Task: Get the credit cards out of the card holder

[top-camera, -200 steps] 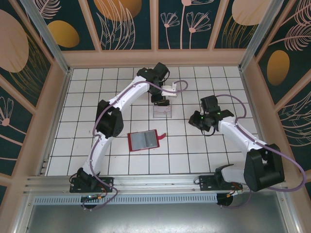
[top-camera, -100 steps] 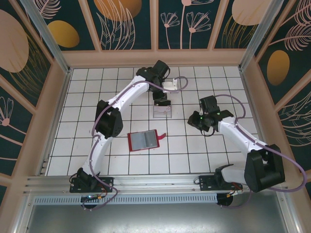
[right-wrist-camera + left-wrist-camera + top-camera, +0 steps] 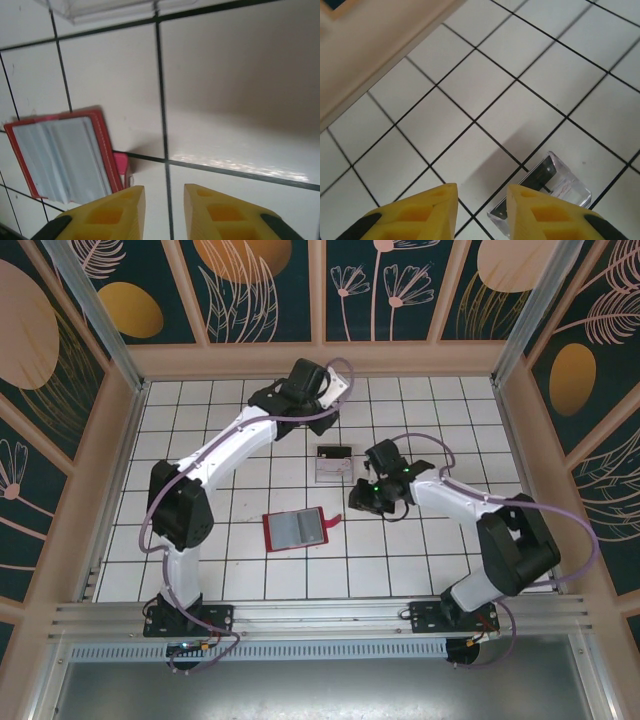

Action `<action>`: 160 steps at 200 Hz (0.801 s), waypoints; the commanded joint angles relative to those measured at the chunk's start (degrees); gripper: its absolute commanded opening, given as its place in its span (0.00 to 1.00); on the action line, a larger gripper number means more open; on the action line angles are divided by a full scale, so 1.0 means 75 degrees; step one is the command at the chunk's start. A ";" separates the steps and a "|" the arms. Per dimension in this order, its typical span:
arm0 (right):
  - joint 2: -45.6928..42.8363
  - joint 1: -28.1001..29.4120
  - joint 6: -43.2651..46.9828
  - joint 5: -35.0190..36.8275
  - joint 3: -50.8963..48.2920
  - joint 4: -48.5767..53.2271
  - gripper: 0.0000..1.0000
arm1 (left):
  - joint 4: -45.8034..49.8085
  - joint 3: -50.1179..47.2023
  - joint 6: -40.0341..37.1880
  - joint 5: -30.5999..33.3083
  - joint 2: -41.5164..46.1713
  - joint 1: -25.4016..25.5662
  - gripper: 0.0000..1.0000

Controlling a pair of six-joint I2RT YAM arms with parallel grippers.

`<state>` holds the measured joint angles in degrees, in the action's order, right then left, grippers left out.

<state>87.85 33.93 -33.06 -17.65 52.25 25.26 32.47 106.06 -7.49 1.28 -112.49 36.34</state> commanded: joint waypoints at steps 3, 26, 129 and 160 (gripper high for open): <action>0.0404 0.0284 0.0263 -0.0303 0.0381 -0.0169 0.30 | 0.0012 -0.0408 0.2138 0.0472 0.0322 0.0007 0.33; 0.0835 0.0544 0.0383 -0.0377 0.0654 -0.0123 0.30 | -0.0246 -0.1378 0.3040 0.0298 0.0871 0.0007 0.29; 0.0736 0.1023 -0.0534 -0.0139 0.0075 -0.0524 0.12 | -0.1148 -0.5646 0.6154 0.0017 0.3407 0.0346 0.23; 0.0510 0.1242 -0.1028 -0.0361 -0.0373 -0.0906 0.12 | -0.0872 -0.6220 0.6720 -0.0080 0.3312 0.0919 0.24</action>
<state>93.95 41.76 -36.64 -19.53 51.83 21.15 23.33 62.35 36.77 1.52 -87.29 40.10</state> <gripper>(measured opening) 0.125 0.235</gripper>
